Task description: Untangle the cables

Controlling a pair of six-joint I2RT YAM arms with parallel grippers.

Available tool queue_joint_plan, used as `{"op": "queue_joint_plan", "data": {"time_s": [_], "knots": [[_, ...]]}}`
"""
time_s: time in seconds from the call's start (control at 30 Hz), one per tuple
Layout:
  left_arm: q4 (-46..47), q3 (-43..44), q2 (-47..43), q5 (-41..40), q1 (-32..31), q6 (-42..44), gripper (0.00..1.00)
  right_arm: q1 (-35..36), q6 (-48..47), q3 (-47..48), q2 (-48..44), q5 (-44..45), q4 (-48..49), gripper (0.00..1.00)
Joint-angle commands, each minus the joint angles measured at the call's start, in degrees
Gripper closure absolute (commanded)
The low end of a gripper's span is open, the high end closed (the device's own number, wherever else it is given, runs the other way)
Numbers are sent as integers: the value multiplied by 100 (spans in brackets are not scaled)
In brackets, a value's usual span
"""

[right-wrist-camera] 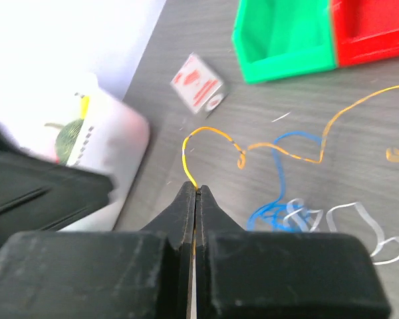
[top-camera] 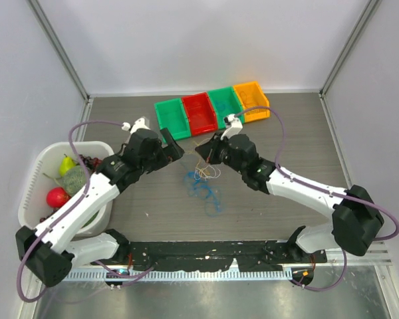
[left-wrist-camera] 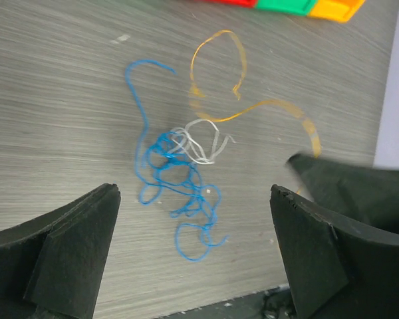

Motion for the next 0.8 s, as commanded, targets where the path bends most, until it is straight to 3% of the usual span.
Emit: {"op": "queue_joint_plan", "data": {"time_s": [0.0, 0.27, 0.47, 0.77], "knots": [[-159, -319, -859, -1023, 149, 512, 0, -668, -331, 293, 335, -534, 261, 99], [666, -1269, -2459, -1024, 149, 1259, 0, -1628, -639, 1681, 1785, -1881, 155, 99], [614, -1524, -2320, -418, 141, 1418, 3, -1699, -797, 2622, 2235, -1768, 85, 99], [1044, -2306, -2319, -75, 141, 1066, 5, -1698, -1053, 3915, 2104, -1284, -925, 99]]}}
